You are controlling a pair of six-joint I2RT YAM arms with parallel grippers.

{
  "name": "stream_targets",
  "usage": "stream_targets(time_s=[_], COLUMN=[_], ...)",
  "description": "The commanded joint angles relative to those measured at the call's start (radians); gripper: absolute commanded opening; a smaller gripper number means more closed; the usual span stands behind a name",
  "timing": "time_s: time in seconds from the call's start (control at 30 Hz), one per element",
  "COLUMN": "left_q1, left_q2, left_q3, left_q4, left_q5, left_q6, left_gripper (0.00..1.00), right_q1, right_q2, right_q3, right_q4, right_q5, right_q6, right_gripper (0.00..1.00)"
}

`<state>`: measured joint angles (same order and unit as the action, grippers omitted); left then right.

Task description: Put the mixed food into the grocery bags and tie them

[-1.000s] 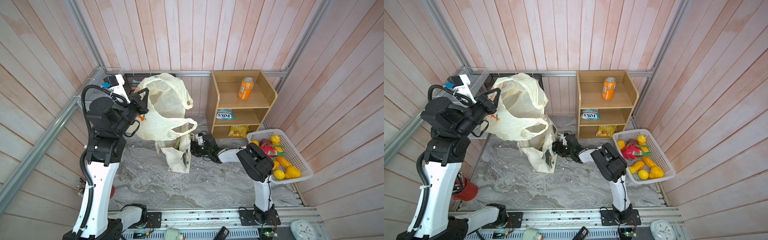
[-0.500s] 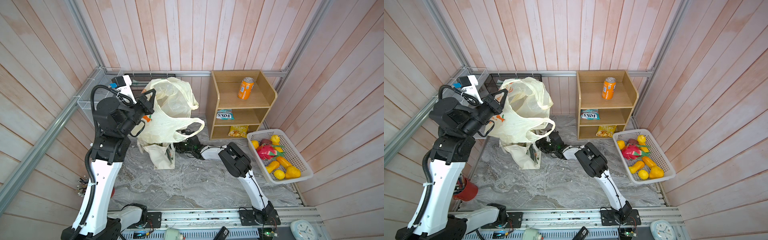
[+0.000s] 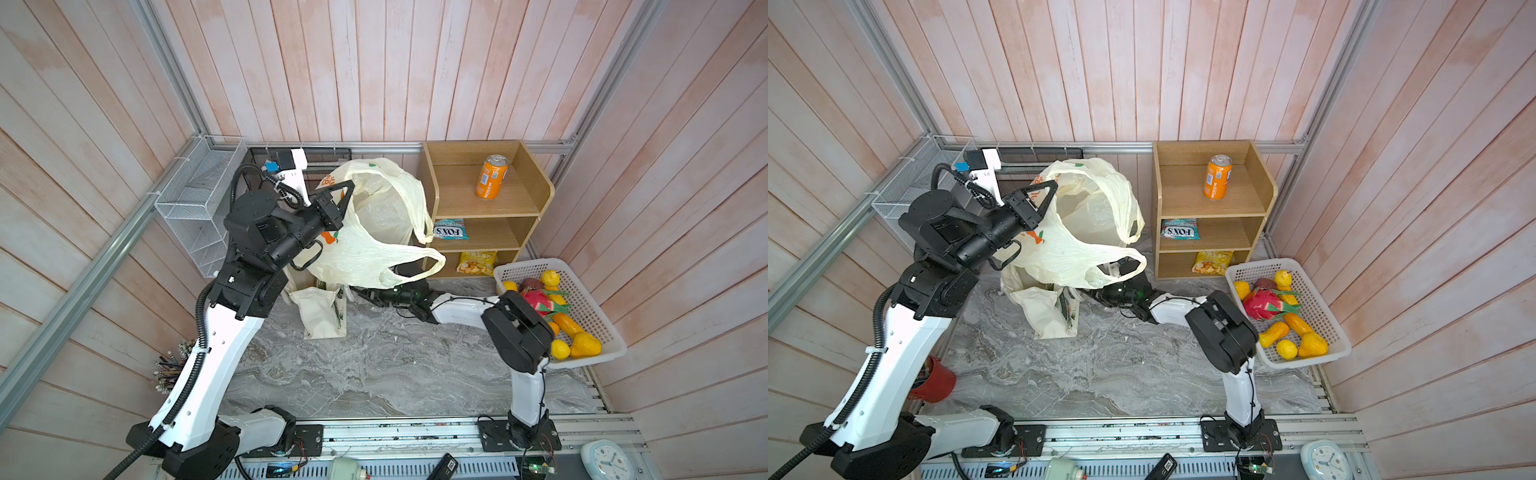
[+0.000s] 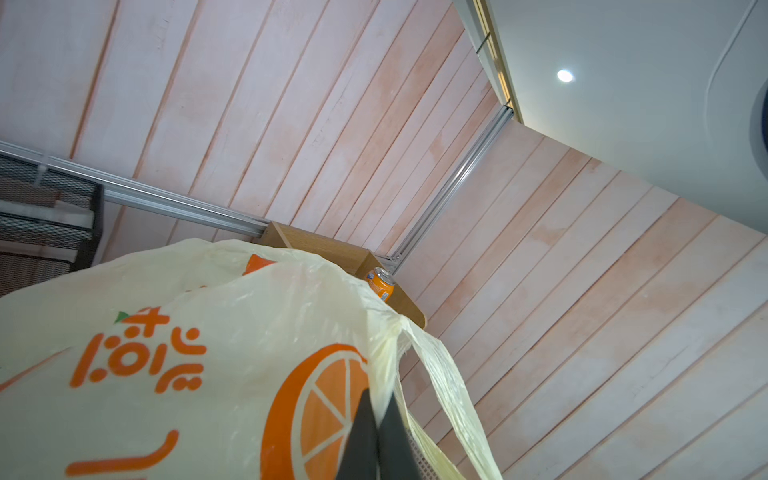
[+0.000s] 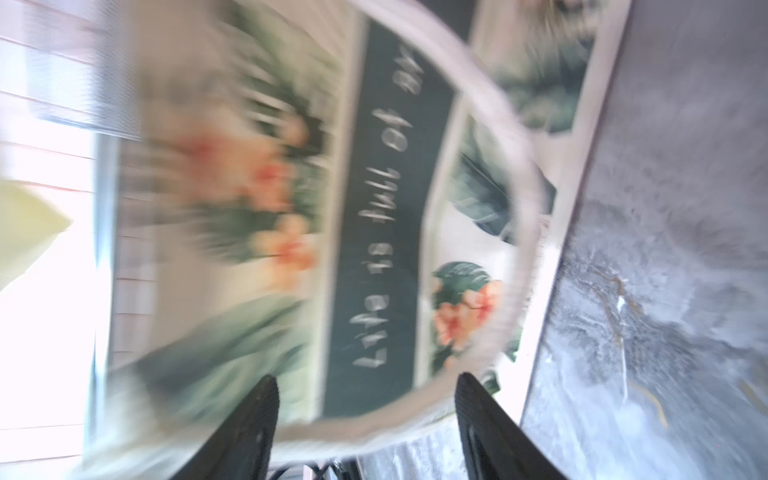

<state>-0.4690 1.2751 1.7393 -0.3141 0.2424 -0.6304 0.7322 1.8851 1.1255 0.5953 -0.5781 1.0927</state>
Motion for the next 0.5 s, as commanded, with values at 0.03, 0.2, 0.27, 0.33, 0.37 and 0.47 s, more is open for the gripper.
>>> stream_targets(time_s=[0.03, 0.2, 0.27, 0.33, 0.37, 0.47], left_q1=[-0.111, -0.258, -0.308, -0.338, -0.351, -0.378], left_q2=[0.029, 0.058, 0.056, 0.050, 0.045, 0.024], left_q3=[0.034, 0.007, -0.049, -0.130, -0.167, -0.319], left_q4=[0.080, 0.143, 0.200, 0.264, 0.289, 0.380], left_q5=[-0.062, -0.139, -0.177, -0.201, -0.216, -0.267], left_q6=[-0.023, -0.037, -0.052, -0.092, -0.109, -0.168], left_gripper=[0.00, 0.00, 0.00, 0.00, 0.00, 0.00], right_q1=[-0.047, -0.112, -0.146, -0.174, -0.186, -0.212], right_q2=[-0.218, -0.504, -0.623, -0.738, -0.796, -0.938], right_q3=[-0.179, -0.375, -0.437, -0.498, -0.530, -0.615], right_q4=[-0.044, -0.189, -0.239, -0.316, -0.343, -0.385], right_q5=[0.007, 0.092, 0.119, 0.164, 0.191, 0.243], right_q6=[-0.109, -0.171, -0.182, -0.192, -0.193, -0.165], right_gripper=[0.69, 0.69, 0.69, 0.69, 0.69, 0.69])
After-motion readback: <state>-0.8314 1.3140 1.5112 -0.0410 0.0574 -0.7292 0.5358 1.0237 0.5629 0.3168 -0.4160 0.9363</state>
